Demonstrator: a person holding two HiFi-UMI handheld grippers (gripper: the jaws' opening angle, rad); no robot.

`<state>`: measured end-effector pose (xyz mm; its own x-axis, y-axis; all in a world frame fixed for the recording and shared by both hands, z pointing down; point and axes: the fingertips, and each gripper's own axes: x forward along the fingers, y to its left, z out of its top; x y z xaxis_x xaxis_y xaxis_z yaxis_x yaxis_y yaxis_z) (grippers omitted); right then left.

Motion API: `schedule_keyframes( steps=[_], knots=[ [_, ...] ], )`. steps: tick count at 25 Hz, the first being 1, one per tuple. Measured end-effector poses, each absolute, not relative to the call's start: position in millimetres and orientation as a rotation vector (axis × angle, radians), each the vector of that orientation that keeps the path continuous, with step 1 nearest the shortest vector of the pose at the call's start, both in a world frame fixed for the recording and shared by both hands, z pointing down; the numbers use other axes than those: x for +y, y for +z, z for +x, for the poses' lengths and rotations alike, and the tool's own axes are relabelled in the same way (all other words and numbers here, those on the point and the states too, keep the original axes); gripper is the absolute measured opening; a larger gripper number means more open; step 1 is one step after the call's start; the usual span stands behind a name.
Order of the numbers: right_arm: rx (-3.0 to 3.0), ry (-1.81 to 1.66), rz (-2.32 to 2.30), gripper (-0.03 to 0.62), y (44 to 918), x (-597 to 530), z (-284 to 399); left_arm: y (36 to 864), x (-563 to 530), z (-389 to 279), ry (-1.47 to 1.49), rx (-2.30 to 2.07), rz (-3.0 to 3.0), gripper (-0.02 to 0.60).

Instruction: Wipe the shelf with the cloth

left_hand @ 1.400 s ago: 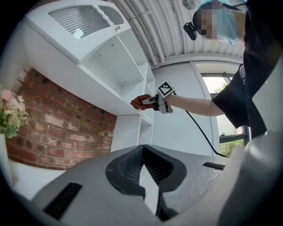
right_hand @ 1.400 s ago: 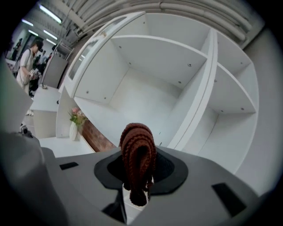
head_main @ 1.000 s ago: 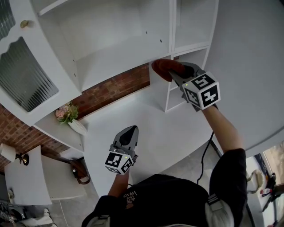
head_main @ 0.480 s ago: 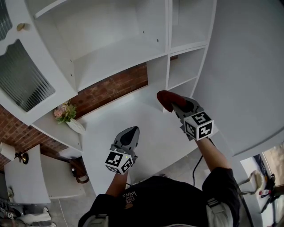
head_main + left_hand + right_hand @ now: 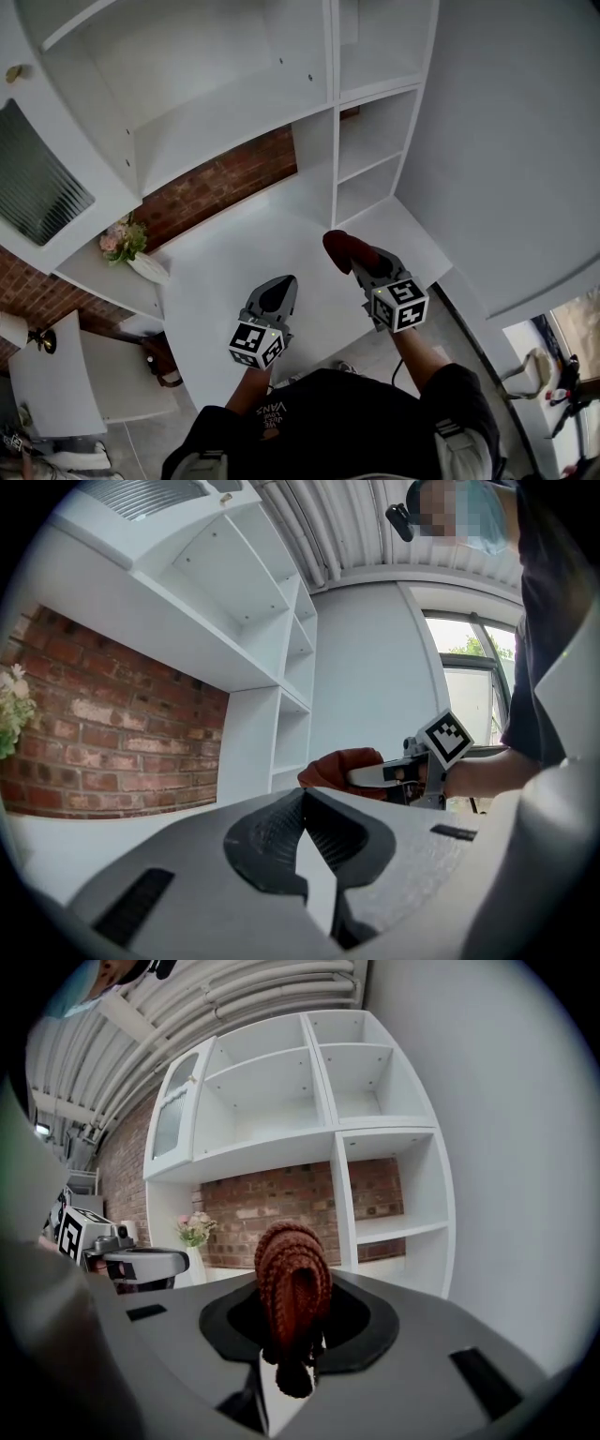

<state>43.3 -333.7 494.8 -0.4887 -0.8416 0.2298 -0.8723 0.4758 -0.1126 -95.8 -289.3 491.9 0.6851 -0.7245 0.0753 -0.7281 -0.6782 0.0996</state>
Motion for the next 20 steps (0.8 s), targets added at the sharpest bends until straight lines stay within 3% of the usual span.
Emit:
schedule_keyframes(
  steps=[20],
  knots=[
    [-2.395, 0.592, 1.663, 0.095, 573.5, -274.3, 87.2, 548.4, -257.5, -86.7, 0.164, -1.15, 2.651, 0.006]
  ],
)
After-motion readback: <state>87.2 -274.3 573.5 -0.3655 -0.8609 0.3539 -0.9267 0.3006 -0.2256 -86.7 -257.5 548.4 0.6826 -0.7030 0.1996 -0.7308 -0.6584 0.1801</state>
